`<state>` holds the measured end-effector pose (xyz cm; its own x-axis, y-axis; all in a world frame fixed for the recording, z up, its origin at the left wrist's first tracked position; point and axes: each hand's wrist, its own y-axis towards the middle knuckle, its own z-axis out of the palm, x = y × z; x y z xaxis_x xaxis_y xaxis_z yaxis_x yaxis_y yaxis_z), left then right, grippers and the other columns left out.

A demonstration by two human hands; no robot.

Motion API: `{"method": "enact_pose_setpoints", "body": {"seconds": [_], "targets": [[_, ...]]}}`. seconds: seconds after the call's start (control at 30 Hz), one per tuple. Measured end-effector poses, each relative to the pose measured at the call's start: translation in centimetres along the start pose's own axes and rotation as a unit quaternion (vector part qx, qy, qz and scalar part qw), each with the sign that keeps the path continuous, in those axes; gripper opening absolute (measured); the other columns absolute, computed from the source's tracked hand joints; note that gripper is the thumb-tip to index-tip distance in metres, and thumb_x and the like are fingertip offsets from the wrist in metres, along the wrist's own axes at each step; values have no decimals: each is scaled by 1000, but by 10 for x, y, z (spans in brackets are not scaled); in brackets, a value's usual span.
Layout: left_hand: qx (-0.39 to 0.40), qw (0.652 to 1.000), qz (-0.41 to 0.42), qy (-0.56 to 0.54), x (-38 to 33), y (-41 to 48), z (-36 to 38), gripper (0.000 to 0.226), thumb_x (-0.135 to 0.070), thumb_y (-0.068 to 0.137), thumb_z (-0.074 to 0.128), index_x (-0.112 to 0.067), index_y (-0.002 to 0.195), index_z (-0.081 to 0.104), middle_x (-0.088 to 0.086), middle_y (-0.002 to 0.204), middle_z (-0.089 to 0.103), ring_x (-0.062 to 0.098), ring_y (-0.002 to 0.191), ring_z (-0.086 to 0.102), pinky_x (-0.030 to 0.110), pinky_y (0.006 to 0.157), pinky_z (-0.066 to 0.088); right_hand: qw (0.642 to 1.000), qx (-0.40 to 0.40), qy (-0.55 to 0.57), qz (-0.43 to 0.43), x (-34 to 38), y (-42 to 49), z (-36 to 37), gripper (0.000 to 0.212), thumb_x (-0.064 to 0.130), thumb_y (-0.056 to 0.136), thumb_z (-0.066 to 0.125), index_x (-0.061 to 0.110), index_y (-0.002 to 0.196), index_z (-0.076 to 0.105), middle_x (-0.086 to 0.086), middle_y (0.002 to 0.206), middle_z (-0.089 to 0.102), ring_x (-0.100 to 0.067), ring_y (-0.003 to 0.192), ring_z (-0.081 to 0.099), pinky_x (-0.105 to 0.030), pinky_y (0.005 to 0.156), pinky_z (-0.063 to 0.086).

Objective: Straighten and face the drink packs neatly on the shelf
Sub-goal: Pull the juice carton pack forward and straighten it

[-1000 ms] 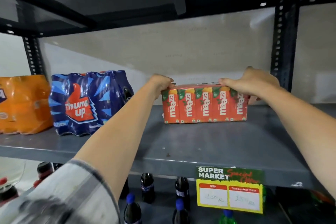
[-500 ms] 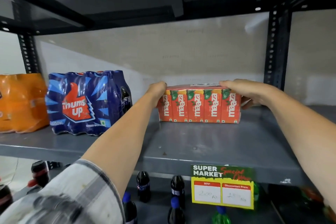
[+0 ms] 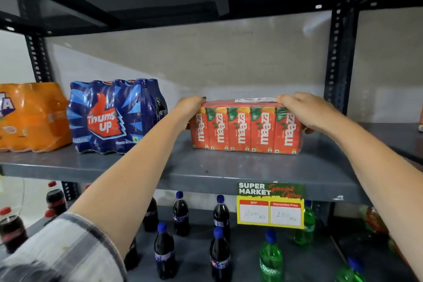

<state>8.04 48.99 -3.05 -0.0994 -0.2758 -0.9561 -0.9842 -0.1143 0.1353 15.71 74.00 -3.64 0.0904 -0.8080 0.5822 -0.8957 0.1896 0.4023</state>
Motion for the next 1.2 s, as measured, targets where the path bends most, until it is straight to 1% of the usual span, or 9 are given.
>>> {"method": "enact_pose_setpoints", "body": {"seconds": [0.13, 0.2, 0.3, 0.4, 0.47, 0.57, 0.73, 0.9, 1.2], "targets": [[0, 1000, 12, -16, 2, -16, -7, 24, -37, 96, 45, -14, 94, 53, 1, 64, 59, 19, 65, 62, 38, 89, 53, 999, -26, -23, -28, 6, -18, -6, 57, 64, 91, 31, 16, 95, 62, -6, 86, 71, -25, 84, 65, -45, 84, 55], [-2, 999, 32, -28, 8, -24, -9, 28, -35, 98, 41, -16, 82, 53, 1, 62, 58, 17, 63, 60, 36, 88, 51, 998, -41, -37, -39, 5, -24, -5, 56, 60, 93, 29, 14, 97, 62, -7, 89, 69, -24, 83, 62, -43, 84, 53], [-20, 995, 69, -64, 22, -36, -10, 42, -43, 97, 37, -19, 66, 51, 0, 59, 58, 17, 61, 62, 31, 75, 48, 996, -56, -43, -47, 5, -29, -6, 55, 55, 95, 26, 13, 98, 61, -9, 93, 68, -27, 87, 60, -39, 76, 43], [-54, 989, 119, -64, 33, -43, -11, 51, -56, 94, 32, -18, 64, 48, 2, 59, 60, 20, 66, 66, 31, 74, 49, 997, -56, -36, -45, 3, -32, -6, 55, 53, 95, 25, 11, 97, 61, -9, 91, 68, -27, 86, 61, -38, 74, 40], [-93, 983, 151, -52, 34, -51, -12, 51, -59, 95, 32, -19, 63, 42, 1, 59, 57, 19, 64, 64, 29, 69, 48, 997, -58, -19, -46, 1, -35, -5, 57, 53, 95, 24, 10, 94, 61, -7, 87, 68, -26, 85, 63, -38, 74, 40], [-125, 973, 191, -25, 36, -56, -13, 55, -62, 94, 31, -20, 59, 37, 3, 57, 55, 23, 65, 64, 32, 71, 50, 997, -65, -10, -51, 0, -39, -5, 57, 55, 95, 23, 12, 91, 60, -5, 83, 69, -23, 81, 63, -37, 72, 39], [-144, 969, 198, -23, 36, -62, -13, 52, -55, 96, 33, -19, 60, 37, 2, 56, 55, 17, 61, 63, 32, 73, 50, 995, -80, -8, -58, 0, -48, -6, 54, 51, 99, 24, 11, 93, 60, -7, 81, 70, -20, 76, 62, -33, 66, 39], [-151, 965, 211, -27, 37, -67, -13, 47, -46, 98, 34, -18, 60, 35, 2, 53, 53, 13, 54, 60, 30, 68, 47, 994, -92, 0, -57, 3, -54, -5, 54, 51, 98, 25, 10, 91, 59, -9, 81, 69, -25, 79, 62, -41, 78, 42], [-159, 962, 221, -30, 39, -70, -15, 46, -48, 95, 34, -19, 59, 34, 12, 64, 59, 36, 73, 69, 46, 79, 54, 994, -102, 33, -34, 4, -56, -2, 49, 57, 84, 20, 17, 75, 46, -10, 80, 68, -30, 80, 63, -42, 76, 42]]}}
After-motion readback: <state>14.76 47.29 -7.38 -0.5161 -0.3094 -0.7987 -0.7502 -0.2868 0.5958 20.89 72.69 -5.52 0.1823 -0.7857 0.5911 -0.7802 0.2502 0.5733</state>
